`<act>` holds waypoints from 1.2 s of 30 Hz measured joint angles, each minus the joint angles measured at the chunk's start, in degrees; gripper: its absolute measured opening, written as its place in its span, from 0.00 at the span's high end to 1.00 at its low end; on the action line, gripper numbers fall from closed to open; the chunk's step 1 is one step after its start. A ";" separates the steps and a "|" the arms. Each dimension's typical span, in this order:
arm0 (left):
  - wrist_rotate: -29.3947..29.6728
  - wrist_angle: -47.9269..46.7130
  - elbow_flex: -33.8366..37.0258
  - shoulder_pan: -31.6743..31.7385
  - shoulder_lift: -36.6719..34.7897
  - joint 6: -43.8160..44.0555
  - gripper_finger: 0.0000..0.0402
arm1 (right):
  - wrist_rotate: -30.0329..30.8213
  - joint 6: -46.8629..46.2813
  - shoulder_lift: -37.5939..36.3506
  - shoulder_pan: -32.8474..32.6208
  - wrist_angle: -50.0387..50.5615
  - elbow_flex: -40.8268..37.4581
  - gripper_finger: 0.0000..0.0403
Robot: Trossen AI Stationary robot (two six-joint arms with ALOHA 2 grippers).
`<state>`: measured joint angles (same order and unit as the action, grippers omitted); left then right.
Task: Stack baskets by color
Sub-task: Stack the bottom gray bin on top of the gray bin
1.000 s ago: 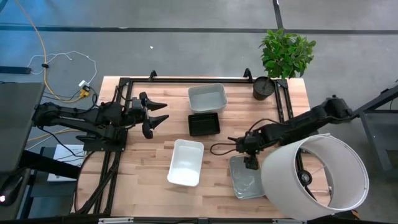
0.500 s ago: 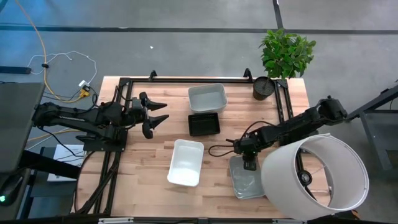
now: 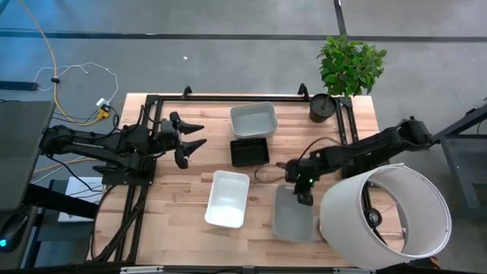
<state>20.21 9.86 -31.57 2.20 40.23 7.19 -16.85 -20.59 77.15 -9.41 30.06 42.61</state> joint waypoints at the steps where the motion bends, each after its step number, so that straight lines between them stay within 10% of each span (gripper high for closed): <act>1: -0.06 0.36 0.00 0.01 0.00 0.11 0.42 | -0.25 0.11 -1.66 1.03 -1.31 0.00 1.00; 14: -5.35 13.57 -0.02 -0.02 -0.22 8.76 0.42 | 6.08 -15.20 -8.95 17.33 -25.97 1.72 1.00; 36: -6.89 20.29 -3.87 0.02 -5.20 3.09 0.42 | 26.92 -24.49 16.54 32.00 11.73 35.25 1.00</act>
<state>13.32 30.15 -35.44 2.22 35.03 10.28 10.07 -45.08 93.69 22.59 41.79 77.87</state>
